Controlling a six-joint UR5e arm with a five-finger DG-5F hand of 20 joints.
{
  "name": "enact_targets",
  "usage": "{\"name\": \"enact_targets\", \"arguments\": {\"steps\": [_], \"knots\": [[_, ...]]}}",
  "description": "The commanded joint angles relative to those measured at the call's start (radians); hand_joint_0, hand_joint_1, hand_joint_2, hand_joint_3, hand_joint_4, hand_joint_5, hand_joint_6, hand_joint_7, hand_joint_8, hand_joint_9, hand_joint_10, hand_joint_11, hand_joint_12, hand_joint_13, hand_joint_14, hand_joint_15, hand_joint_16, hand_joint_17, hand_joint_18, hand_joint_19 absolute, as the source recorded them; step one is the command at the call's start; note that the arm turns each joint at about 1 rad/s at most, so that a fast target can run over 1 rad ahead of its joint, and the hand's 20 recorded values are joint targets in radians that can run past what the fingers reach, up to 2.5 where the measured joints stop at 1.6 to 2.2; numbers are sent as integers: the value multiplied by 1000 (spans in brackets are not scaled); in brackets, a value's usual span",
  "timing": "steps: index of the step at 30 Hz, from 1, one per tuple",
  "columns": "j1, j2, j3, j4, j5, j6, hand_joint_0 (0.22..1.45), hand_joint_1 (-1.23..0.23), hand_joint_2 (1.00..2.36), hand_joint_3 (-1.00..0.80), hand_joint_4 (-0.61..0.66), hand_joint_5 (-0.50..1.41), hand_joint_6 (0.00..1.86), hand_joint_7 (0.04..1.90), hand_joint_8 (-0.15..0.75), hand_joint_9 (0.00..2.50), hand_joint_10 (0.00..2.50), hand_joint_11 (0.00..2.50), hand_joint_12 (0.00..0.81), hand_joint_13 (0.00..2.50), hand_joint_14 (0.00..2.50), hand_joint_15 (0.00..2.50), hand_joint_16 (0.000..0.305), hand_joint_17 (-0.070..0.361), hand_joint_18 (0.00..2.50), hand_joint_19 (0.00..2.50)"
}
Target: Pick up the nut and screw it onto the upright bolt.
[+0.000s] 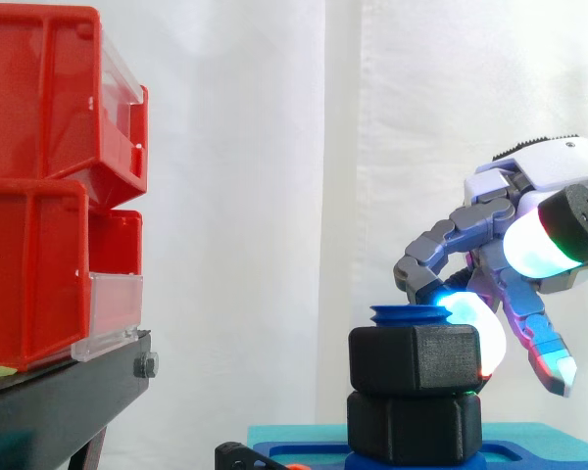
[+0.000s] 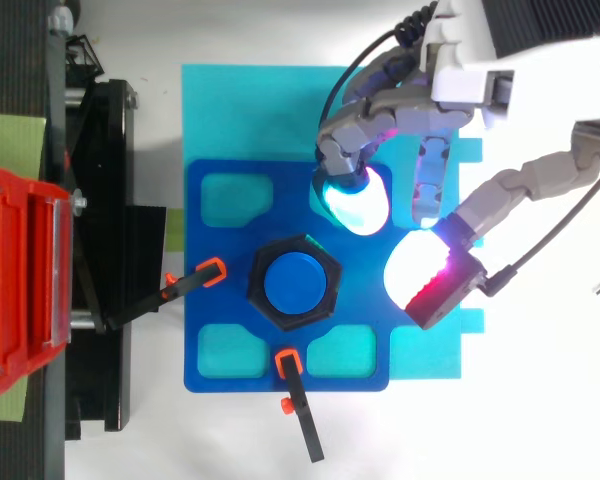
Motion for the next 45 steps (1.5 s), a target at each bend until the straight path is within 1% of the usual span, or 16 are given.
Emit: {"name": "enact_targets", "arguments": {"steps": [1,2,4,5,7,12,14,21,24,25,28,30,32,33,38,45], "knots": [[0,15,3,1,3,-2,482,-467,1000,-500,217,-16,505,1032,252,1379,5,123,308,845,3,66,42,94,581,160],[0,22,6,1,7,-2,474,-470,1000,-500,244,-41,505,953,267,1351,5,128,314,841,1,65,43,97,583,167],[-3,22,15,-2,12,0,470,-477,1000,-500,236,-67,504,889,278,1339,5,149,319,837,3,71,44,100,583,168],[-6,21,35,-2,13,0,468,-482,1000,-500,231,-89,503,853,279,1287,5,150,326,827,1,73,46,103,576,171],[-11,21,49,1,12,1,459,-501,1000,-500,222,-116,503,806,284,1242,5,145,337,792,2,64,48,108,562,158],[-16,21,50,28,10,4,450,-519,1000,-500,197,-152,502,730,284,1129,4,120,349,730,2,62,51,116,511,161],[-17,18,49,68,9,4,449,-521,1000,-500,188,-160,502,704,282,1101,4,102,355,708,0,57,52,117,495,162],[-5,-11,47,142,7,27,446,-515,1000,-500,169,-170,502,668,279,1004,0,58,362,634,0,39,54,121,423,155],[0,-37,50,180,1,47,445,-503,1000,-500,159,-174,502,663,276,971,0,44,363,591,0,32,54,122,398,152],[4,-57,52,232,-5,75,445,-503,1000,-500,159,-174,502,663,279,966,0,43,364,591,0,39,54,122,387,154],[9,-60,52,288,-14,110,443,-501,1000,-500,160,-174,502,665,277,943,2,36,366,583,2,29,55,123,372,148],[10,-60,52,300,-16,116,443,-495,1000,-500,153,-178,502,666,274,914,0,40,370,573,0,30,55,123,360,149],[17,-62,50,289,-13,115,437,-472,1000,-500,137,-187,502,664,267,780,0,0,378,523,0,29,56,126,300,141],[20,-60,50,271,-14,112,434,-459,1000,-500,137,-188,501,662,271,774,0,0,376,497,0,18,57,128,274,131],[24,-60,43,238,-16,107,410,-418,1000,-500,123,-197,502,655,270,564,0,0,402,258,0,0,61,137,0,36],[27,-60,6,242,-17,104,386,-571,1000,-500,113,-236,501,650,255,299,0,0,405,59,0,0,63,142,0,0]]}}
